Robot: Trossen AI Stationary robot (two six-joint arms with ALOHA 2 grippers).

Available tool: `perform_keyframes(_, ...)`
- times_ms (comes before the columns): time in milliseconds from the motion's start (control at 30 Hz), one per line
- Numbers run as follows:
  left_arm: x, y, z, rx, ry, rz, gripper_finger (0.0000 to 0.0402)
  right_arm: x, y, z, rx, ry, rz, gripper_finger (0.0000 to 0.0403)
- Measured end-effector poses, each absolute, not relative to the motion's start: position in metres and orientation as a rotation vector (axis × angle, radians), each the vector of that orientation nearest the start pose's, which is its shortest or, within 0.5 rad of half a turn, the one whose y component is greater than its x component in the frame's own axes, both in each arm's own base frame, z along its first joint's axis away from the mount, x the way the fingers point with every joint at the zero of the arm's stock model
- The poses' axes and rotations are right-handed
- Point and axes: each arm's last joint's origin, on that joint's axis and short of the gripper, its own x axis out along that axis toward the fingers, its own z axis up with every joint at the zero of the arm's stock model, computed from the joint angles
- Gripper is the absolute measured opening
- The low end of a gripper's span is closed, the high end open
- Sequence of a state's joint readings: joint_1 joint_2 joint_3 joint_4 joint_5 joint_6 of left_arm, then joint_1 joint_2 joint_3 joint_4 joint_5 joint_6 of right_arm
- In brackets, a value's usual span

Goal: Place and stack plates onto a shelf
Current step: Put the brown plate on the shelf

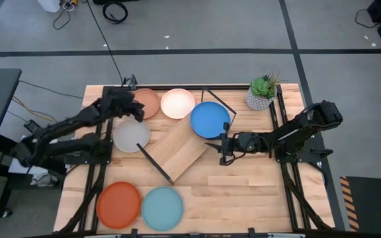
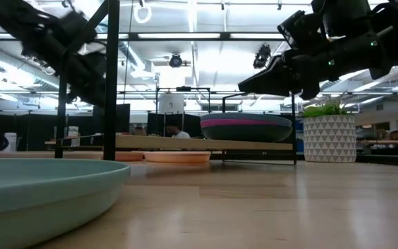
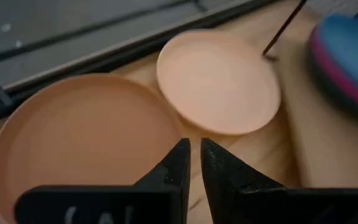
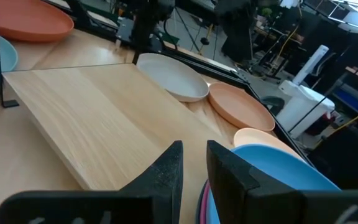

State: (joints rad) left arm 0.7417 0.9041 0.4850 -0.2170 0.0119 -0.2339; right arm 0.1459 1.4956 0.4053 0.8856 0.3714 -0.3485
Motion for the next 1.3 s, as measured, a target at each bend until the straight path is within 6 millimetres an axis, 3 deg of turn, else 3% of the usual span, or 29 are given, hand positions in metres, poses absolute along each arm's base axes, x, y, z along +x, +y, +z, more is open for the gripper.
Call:
perform_keyframes(300, 0.173, 0.160, 0.202, -0.479, 0.728, 0.762, 0.0126, 0.258, 0.027, 0.157, -0.410, 0.242, -0.183, 0.0077)
perform_keyframes(567, 0.199, 0.176, 0.184, -0.436, 0.992, 0.675, 0.0198, 0.258, 0.028, 0.154, -0.409, 0.262, -0.176, 0.0077)
perform_keyframes(933, 0.231, 0.170, 0.157, -0.245, 1.206, 0.614, 0.0193, 0.258, 0.029, 0.153, -0.359, 0.258, -0.135, 0.0077)
perform_keyframes(1167, 0.234, 0.172, 0.147, -0.213, 1.266, 0.641, 0.0189, 0.258, 0.029, 0.153, -0.347, 0.257, -0.129, 0.0077)
perform_keyframes(1300, 0.233, 0.173, 0.136, -0.228, 1.313, 0.634, 0.0157, 0.258, 0.029, 0.153, -0.343, 0.257, -0.129, 0.0077)
